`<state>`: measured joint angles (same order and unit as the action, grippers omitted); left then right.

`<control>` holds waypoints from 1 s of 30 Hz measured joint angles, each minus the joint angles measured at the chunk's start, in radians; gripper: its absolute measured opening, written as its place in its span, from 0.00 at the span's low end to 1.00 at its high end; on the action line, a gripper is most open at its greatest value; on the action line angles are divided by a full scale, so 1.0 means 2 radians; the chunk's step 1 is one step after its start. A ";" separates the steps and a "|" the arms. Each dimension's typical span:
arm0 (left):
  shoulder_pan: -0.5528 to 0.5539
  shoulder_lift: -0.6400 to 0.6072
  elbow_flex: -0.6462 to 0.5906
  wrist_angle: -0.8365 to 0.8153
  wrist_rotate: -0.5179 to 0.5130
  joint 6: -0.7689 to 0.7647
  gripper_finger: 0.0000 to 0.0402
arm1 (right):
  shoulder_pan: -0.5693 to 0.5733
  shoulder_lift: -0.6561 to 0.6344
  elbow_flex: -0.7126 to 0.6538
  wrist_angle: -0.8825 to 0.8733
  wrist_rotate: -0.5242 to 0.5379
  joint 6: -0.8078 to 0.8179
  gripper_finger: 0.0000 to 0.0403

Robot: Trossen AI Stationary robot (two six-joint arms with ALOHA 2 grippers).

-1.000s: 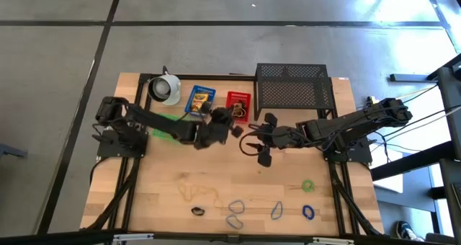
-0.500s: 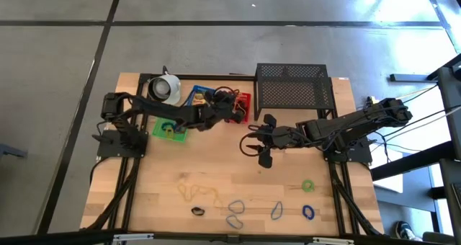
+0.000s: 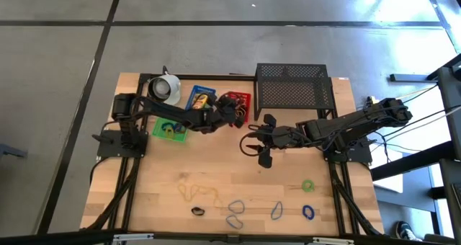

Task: Pick & Place Office Desk Supplies
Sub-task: Put the yellow rubber band into the red bin

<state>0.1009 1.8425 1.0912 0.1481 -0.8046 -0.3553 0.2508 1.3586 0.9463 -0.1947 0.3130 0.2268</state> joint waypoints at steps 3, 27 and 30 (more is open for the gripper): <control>0.000 0.006 0.000 -0.004 0.012 0.000 0.01 | 0.000 0.000 0.000 0.000 0.000 0.000 0.44; -0.007 0.006 0.000 -0.023 0.059 0.001 0.24 | 0.000 0.000 0.000 0.000 0.000 0.000 0.44; -0.010 0.004 0.000 -0.022 0.061 0.001 0.30 | 0.000 0.000 0.000 0.000 0.000 0.000 0.44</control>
<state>0.0816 1.8496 1.0906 0.1033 -0.6832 -0.3537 0.2506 1.3586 0.9463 -0.1947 0.3130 0.2268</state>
